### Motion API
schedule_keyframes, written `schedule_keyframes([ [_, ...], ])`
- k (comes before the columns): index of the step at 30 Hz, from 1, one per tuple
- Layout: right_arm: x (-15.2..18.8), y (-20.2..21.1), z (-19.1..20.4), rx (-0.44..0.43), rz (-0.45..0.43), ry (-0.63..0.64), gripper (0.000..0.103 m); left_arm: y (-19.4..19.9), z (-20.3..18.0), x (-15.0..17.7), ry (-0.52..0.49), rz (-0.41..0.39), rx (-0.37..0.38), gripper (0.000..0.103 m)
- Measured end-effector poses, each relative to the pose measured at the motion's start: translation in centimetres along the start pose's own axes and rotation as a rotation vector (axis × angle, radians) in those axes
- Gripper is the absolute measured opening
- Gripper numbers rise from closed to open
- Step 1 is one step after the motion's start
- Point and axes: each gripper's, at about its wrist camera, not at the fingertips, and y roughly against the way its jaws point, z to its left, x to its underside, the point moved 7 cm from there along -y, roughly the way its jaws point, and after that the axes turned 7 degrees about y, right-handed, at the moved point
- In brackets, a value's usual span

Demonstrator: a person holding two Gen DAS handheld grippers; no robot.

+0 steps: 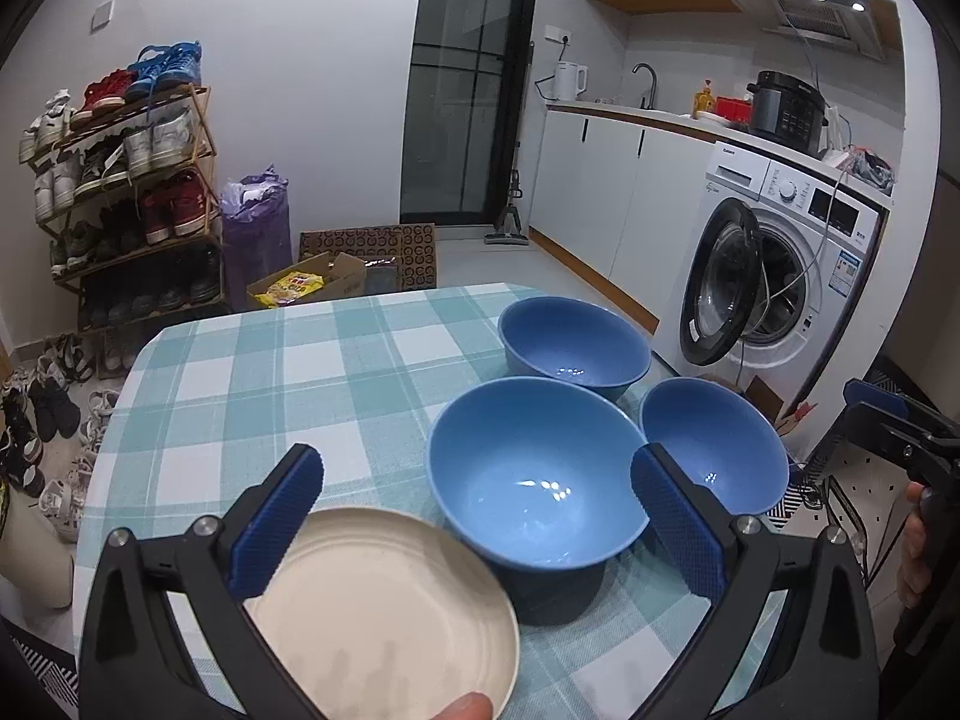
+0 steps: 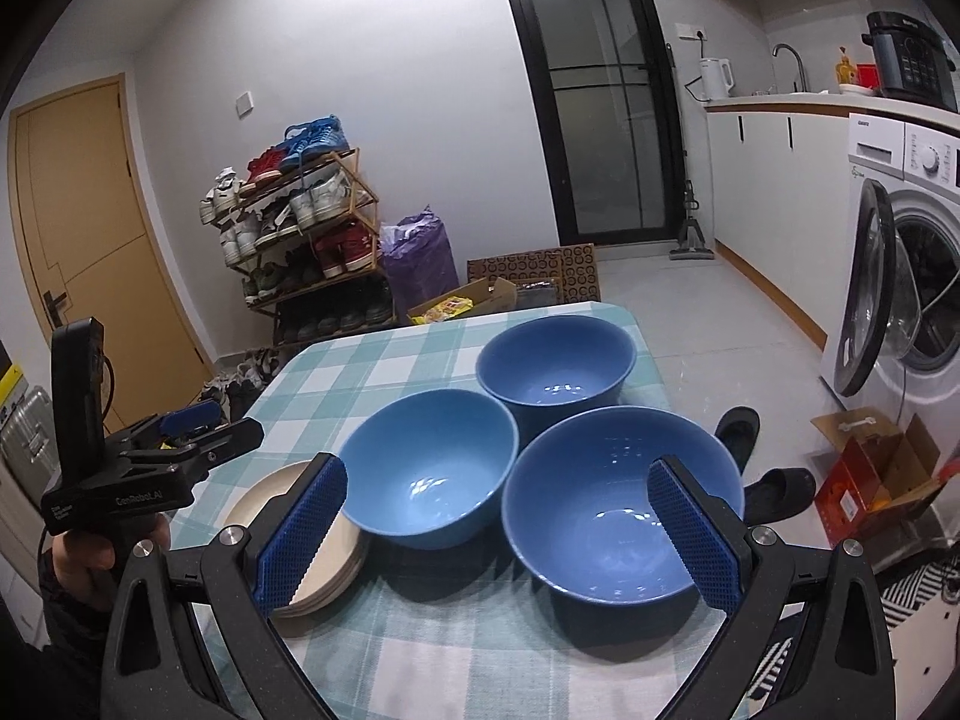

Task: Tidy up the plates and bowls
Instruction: 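Move both open grippers toward the blue bowls on the table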

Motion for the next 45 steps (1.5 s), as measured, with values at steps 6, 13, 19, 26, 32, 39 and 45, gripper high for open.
schedule_keyframes([
  [6,-0.6,-0.6,-1.7,0.011,0.007,-0.015,0.102,-1.6,-1.2,-1.2,-0.002,0.001,0.004,0.103],
  [13,-1.0,-1.4,-2.9,0.031,0.013,-0.022,0.102,-3.2,-2.1,-2.2,-0.014,0.005,-0.003,0.103],
  [19,-1.5,-2.6,-3.7,0.04,0.028,-0.02,0.102,-4.5,-2.1,-3.0,-0.018,0.004,-0.012,0.103],
  [26,-2.3,-4.7,-4.5,0.051,0.052,-0.02,0.102,-6.4,-1.8,-4.1,-0.006,0.012,-0.019,0.103],
  [32,-2.9,-6.5,-5.3,0.058,0.071,-0.028,0.102,-8.0,-1.9,-4.5,-0.007,0.031,-0.013,0.103],
  [39,-3.8,-8.2,-6.9,0.07,0.087,-0.057,0.102,-9.8,-1.9,-5.0,-0.005,0.055,-0.02,0.103],
  [45,-4.5,-9.9,-7.9,0.075,0.113,-0.063,0.102,-11.3,-1.9,-5.5,0.001,0.076,-0.022,0.103],
])
